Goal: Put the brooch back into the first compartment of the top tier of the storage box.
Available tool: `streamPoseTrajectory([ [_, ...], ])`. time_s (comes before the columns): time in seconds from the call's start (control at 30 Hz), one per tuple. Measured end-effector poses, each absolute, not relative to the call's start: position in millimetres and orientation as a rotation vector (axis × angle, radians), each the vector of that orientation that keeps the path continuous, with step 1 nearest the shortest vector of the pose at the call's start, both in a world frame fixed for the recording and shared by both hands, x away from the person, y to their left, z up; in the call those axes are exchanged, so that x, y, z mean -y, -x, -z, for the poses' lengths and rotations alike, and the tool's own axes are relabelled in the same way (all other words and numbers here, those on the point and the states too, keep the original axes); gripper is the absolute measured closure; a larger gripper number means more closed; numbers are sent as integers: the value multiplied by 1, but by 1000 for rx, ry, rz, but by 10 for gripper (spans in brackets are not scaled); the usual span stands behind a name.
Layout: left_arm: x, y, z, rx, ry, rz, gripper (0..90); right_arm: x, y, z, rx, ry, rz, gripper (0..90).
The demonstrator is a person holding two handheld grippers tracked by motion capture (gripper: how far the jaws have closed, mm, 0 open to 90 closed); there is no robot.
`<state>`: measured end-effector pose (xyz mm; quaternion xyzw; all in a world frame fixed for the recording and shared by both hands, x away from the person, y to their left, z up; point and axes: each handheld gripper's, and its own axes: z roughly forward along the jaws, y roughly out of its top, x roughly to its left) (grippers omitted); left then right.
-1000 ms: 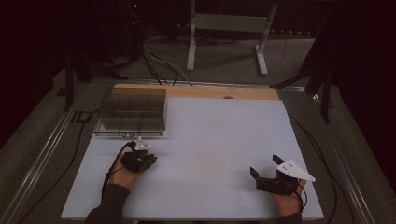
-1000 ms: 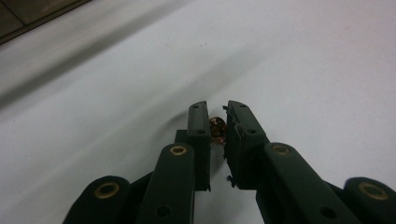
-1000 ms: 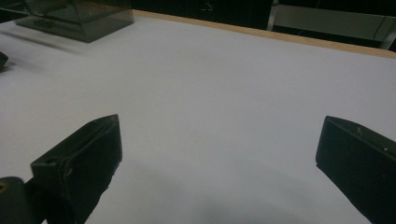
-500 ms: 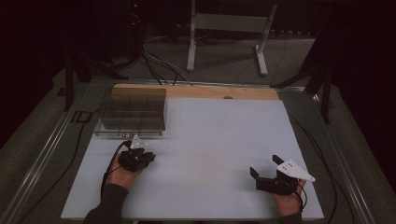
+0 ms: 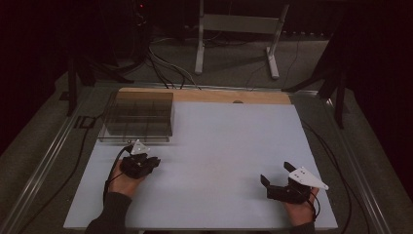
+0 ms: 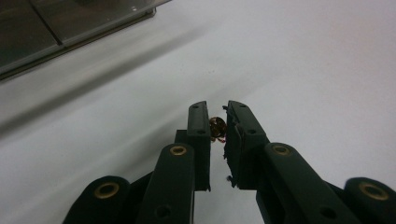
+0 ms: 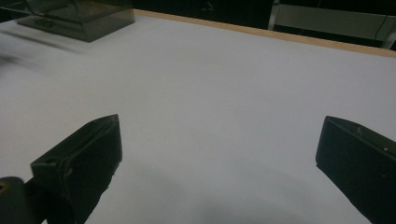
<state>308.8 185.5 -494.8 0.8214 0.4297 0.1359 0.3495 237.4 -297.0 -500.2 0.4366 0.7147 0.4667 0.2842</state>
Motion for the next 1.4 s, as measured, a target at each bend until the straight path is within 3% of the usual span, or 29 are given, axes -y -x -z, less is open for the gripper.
streamPoseTrajectory([
  [1.4, -192, -305, 459, -1076, -2075, -421, 812, 297, -237, 500, -1917, -1165, -1249, 10],
])
